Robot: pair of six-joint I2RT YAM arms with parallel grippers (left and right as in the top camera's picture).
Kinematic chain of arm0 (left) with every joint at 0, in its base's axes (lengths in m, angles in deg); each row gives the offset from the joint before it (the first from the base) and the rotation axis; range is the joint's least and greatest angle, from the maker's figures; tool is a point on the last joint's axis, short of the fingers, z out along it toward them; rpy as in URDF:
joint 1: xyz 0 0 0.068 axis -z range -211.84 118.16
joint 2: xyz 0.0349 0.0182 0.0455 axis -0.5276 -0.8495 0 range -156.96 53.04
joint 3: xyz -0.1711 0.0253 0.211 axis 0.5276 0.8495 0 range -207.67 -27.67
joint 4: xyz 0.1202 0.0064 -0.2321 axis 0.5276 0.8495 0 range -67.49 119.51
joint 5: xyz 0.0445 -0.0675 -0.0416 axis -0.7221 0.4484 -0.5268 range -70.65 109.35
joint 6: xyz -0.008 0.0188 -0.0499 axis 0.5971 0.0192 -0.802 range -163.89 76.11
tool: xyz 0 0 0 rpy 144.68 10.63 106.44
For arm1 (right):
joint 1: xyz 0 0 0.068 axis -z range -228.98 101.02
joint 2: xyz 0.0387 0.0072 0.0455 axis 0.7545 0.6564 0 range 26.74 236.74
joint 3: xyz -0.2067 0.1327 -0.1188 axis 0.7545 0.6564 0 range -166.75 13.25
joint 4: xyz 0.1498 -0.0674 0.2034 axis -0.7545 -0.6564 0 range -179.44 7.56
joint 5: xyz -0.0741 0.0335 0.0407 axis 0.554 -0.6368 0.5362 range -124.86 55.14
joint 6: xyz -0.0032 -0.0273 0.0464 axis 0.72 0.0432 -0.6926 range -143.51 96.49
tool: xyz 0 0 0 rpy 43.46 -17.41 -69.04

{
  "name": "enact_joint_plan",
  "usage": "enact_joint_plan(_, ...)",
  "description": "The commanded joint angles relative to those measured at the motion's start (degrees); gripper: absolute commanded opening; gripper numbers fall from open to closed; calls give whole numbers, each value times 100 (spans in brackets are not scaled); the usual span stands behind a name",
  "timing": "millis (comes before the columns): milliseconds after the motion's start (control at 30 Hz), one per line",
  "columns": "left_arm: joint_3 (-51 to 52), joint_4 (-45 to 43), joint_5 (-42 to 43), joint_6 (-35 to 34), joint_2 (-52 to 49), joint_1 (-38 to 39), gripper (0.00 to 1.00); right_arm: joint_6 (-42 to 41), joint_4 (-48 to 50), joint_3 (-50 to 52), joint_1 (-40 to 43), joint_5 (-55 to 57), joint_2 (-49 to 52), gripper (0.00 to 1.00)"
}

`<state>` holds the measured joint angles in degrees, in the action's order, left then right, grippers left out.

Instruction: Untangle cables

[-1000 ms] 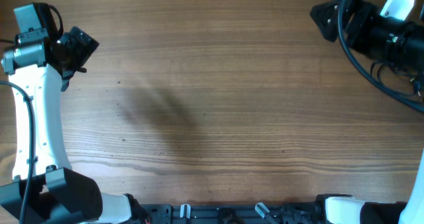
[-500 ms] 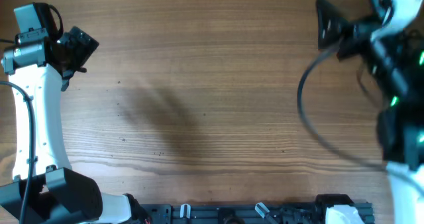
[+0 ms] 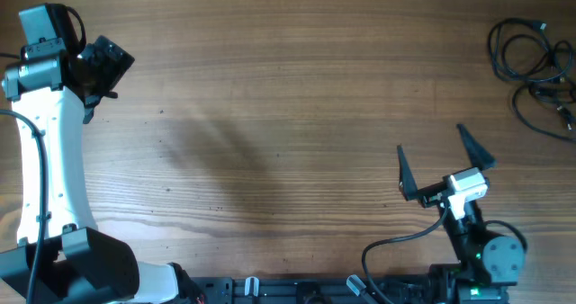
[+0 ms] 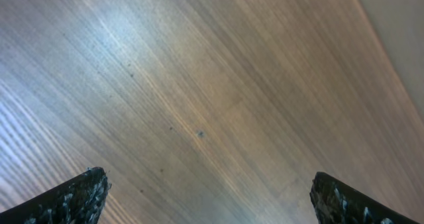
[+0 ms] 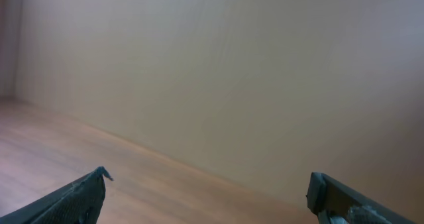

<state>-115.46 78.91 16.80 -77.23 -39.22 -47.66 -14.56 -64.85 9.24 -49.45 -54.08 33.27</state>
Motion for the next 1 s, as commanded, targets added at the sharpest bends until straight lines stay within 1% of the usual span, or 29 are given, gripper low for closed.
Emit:
enact_joint_plan(0,-35,-17,-50,-55,9,-7,100,-855,-457,372,-26,-4,-645,100)
enact_joint_plan(67,-35,-17,-50,-55,9,-7,100,-964,-918,372,-26,-24,-634,100)
enact_joint_plan(133,-35,-17,-50,-55,9,-7,100,-1569,-1624,369,-26,-24,-629,100)
enact_joint_plan(167,-35,-17,-50,-55,9,-7,100,-2004,-1613,369,-26,-28,-599,100)
enact_joint_plan(200,-35,-15,-50,-55,9,-7,100,-2135,-1606,369,-26,-15,-570,100)
enact_joint_plan(700,-35,-17,-50,-55,9,-7,100,-2135,-1602,369,-26,-7,-551,99)
enact_joint_plan(733,-35,-17,-170,9,9,-7,100,-2133,-1602,369,-26,-7,-551,100)
enact_joint_plan(833,-35,74,-181,9,11,-11,100,-2133,-1602,369,-26,-7,-551,100)
enact_joint_plan(967,-15,173,-160,9,297,35,100,-2133,-1602,369,-26,-7,-551,100)
